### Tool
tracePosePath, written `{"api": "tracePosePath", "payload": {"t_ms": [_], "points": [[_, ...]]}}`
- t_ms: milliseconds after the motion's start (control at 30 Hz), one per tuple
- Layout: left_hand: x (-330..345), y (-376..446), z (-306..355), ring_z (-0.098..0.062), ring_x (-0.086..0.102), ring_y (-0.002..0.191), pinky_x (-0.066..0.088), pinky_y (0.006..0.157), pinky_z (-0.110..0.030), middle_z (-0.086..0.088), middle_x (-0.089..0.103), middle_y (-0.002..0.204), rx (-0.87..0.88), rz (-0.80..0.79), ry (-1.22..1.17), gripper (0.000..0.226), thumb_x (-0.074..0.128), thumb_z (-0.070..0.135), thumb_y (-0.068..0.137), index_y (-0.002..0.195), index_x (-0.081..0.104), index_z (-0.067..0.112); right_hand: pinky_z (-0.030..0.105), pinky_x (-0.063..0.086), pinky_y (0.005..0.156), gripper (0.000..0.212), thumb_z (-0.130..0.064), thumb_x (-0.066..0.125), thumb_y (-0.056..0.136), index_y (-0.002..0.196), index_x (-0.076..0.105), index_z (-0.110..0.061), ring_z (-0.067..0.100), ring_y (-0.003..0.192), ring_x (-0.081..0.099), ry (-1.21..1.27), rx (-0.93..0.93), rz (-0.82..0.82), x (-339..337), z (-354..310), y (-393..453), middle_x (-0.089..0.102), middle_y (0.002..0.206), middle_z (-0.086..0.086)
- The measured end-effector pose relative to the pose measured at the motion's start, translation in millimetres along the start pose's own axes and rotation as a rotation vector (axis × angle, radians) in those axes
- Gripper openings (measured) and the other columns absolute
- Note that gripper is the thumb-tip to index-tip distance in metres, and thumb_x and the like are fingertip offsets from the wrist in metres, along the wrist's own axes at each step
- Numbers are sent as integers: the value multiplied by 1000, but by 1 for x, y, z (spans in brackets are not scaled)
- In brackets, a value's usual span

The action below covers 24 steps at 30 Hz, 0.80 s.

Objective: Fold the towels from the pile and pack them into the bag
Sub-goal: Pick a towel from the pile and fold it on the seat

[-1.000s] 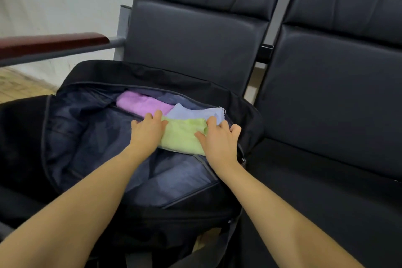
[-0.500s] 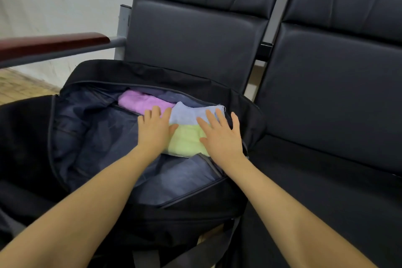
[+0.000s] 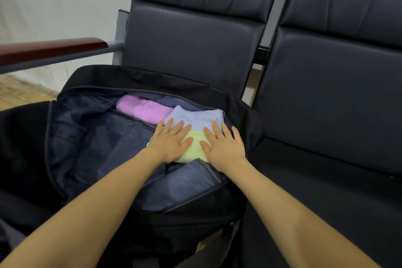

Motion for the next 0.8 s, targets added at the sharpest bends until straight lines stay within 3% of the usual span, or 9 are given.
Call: {"api": "tracePosePath", "payload": {"t_ms": [67, 133, 233, 367, 467, 533, 633, 800], "points": [[-15, -8, 3, -22, -9, 147, -12, 116, -45, 2, -4, 161, 1, 30, 55, 56, 18, 47, 101, 153, 5, 30, 41, 2, 118, 55, -46, 15, 103, 153, 13, -23, 23, 148, 2, -7, -23, 36, -11, -3, -3, 4, 162, 4], [-36, -22, 9, -22, -1, 148, -6, 116, -46, 1, 3, 161, 4, 110, 106, 55, 27, 42, 101, 152, 13, 28, 43, 15, 115, 55, -44, 17, 102, 149, 31, -21, 25, 144, 22, -37, -35, 119, -29, -4, -13, 24, 158, 8], [-64, -47, 25, -23, 13, 145, 5, 115, -43, 1, 15, 159, 32, 240, 122, 49, 37, 37, 100, 148, 30, 26, 47, 35, 99, 54, -41, 28, 87, 114, 70, -20, 23, 112, 61, -15, 18, 282, -54, 7, -40, 66, 122, 4], [-94, -87, 69, -21, 23, 143, 11, 112, -37, 0, 24, 157, 103, 341, 55, 48, 42, 29, 99, 145, 36, 21, 46, 51, 83, 38, -36, 51, 81, 106, 72, -18, 22, 99, 68, 49, 38, 404, -77, 32, -96, 71, 109, 3], [-103, -116, 117, -26, 39, 134, 18, 110, -40, -3, 37, 151, 173, 373, 26, 43, 46, 27, 96, 137, 49, 16, 43, 48, 85, 34, -30, 64, 83, 113, 68, -15, 23, 102, 67, 133, 56, 441, -85, 62, -142, 70, 111, 4], [-110, -130, 151, -29, 48, 126, 25, 105, -41, -6, 46, 145, 217, 411, 7, 44, 43, 29, 91, 131, 56, 15, 41, 34, 98, 37, -30, 54, 94, 128, 58, -18, 20, 118, 57, 171, 87, 408, -87, 86, -174, 62, 126, 0], [-109, -142, 207, -19, 38, 135, 21, 106, -32, 2, 35, 152, 256, 386, 3, 45, 42, 32, 97, 140, 44, 21, 34, 18, 106, 41, -35, 37, 101, 141, 42, -24, 11, 129, 44, 191, 154, 411, -84, 133, -219, 49, 140, -8], [-100, -149, 319, -12, 31, 138, 17, 110, -30, 6, 31, 154, 382, 362, -87, 46, 41, 32, 100, 144, 38, 24, 32, 24, 107, 42, -34, 35, 102, 143, 40, -23, 10, 129, 43, 251, 300, 427, -76, 220, -289, 45, 143, -9]]}}
Point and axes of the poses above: each hand's wrist, its own y-axis towards the middle knuckle, its own x-axis out of the palm, z = x × y, the point moved 8 cm from there along y, towards the middle knuckle
